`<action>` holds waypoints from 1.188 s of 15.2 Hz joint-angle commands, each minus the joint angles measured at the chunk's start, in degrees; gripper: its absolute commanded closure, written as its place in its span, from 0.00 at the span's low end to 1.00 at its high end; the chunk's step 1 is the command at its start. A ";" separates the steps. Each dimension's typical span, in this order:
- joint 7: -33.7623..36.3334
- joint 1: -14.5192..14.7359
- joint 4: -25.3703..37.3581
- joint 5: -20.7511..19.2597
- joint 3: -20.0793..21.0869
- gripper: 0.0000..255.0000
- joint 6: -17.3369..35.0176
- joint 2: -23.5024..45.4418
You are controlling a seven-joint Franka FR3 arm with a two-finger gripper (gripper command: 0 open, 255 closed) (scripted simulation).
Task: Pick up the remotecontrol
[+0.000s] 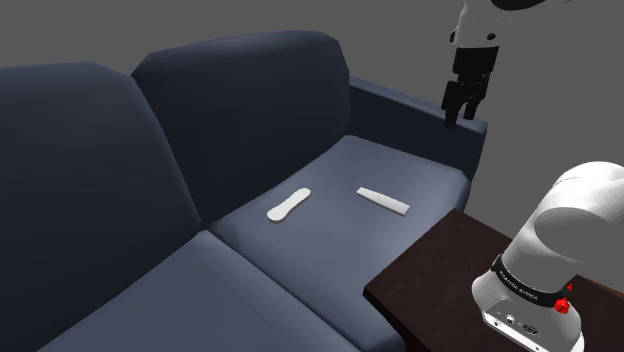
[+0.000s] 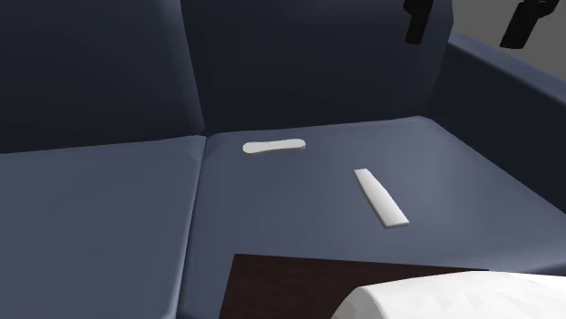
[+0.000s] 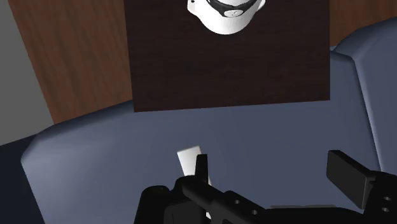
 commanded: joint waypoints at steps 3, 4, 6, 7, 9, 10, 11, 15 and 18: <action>4.40 0.01 -1.95 2.07 2.39 0.00 3.14 0.91; 6.58 0.05 -2.79 3.08 3.58 0.00 4.78 1.55; 10.89 0.17 -4.17 5.02 5.96 0.00 8.19 3.20; 13.01 0.22 -4.72 5.95 7.15 0.00 9.96 4.22; 17.20 0.31 -5.50 7.68 9.52 0.00 13.58 6.62; 19.28 0.33 -5.74 8.47 10.69 0.00 15.42 8.00; 21.33 0.32 -5.87 9.21 11.86 0.00 17.28 9.50; 29.53 0.01 -5.36 11.43 16.39 0.00 24.77 16.52; 35.77 -0.57 -3.92 12.07 19.58 0.00 30.22 22.70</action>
